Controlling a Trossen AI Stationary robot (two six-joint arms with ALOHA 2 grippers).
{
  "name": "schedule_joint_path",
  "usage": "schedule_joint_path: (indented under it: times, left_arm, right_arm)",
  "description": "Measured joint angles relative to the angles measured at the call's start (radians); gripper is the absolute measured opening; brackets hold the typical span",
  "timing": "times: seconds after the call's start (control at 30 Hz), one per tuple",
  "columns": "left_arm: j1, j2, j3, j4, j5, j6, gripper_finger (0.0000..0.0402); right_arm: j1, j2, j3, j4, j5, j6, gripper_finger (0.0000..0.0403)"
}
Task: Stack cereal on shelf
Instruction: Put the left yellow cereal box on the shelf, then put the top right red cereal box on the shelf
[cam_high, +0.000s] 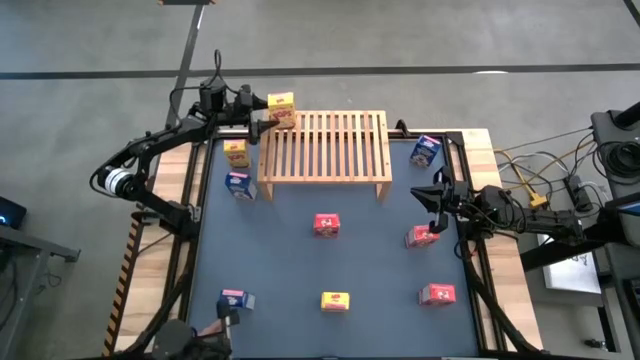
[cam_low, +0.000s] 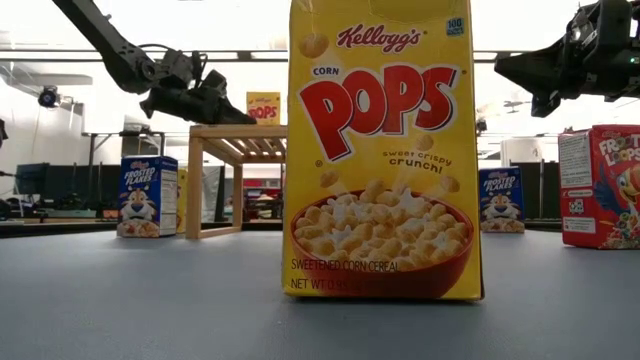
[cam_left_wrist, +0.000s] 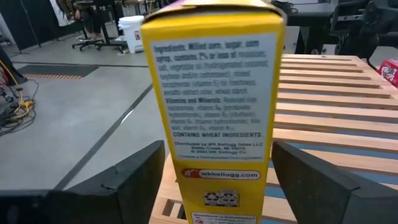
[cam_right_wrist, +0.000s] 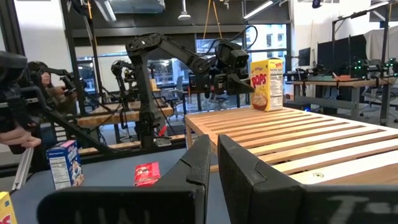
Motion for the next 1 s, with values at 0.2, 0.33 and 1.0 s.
schedule_joint_path:
  times: [0.2, 0.33, 1.0]
  left_arm:
    - [0.0, -0.027, 0.0, -0.014, 0.003, 0.0, 0.0302]
    - [0.0, -0.056, 0.0, -0.026, 0.003, 0.0, 0.0304]
    - [0.034, -0.461, 0.002, -0.249, -0.155, 0.047, 0.0304]
  right_arm:
    - [0.0, 0.0, 0.0, 0.0, 0.0, 0.0, 0.0022]
    - [0.0, 0.0, 0.0, 0.0, 0.0, 0.0, 0.0022]
    - [0.0, 0.0, 0.0, 0.0, 0.0, -0.002, 0.0022]
